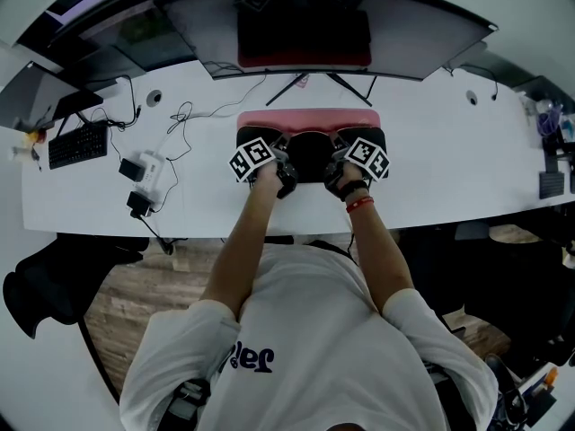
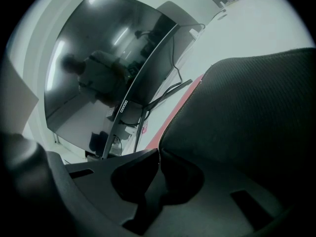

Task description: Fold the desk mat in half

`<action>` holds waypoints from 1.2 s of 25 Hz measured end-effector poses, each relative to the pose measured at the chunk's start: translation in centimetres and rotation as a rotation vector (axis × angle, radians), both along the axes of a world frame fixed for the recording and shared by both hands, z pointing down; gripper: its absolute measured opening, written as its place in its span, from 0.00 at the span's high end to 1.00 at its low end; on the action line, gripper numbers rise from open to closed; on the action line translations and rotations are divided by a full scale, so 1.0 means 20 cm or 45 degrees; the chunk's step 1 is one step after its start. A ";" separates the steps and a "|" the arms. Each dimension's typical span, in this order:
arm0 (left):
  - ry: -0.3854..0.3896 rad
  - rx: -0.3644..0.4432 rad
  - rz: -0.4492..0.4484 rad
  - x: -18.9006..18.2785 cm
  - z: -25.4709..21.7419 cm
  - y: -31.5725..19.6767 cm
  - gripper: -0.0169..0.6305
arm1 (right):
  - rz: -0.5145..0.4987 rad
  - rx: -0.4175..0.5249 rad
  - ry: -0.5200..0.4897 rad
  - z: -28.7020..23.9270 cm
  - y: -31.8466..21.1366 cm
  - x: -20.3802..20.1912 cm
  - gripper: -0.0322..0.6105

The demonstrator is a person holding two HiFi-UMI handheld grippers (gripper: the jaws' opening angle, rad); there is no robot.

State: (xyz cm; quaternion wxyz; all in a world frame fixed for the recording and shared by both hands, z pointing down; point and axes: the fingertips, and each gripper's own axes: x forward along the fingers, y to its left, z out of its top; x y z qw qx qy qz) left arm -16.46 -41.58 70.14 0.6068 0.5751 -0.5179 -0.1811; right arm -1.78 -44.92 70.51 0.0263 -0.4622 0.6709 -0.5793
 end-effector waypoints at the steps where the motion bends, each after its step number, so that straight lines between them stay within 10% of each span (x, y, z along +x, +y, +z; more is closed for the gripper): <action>1: 0.003 0.001 -0.002 0.00 0.00 -0.01 0.93 | -0.002 0.002 0.000 0.00 -0.01 0.00 0.90; 30: 0.115 0.128 -0.017 -0.06 -0.02 -0.18 0.91 | 0.012 -0.037 -0.037 0.01 -0.22 -0.05 0.85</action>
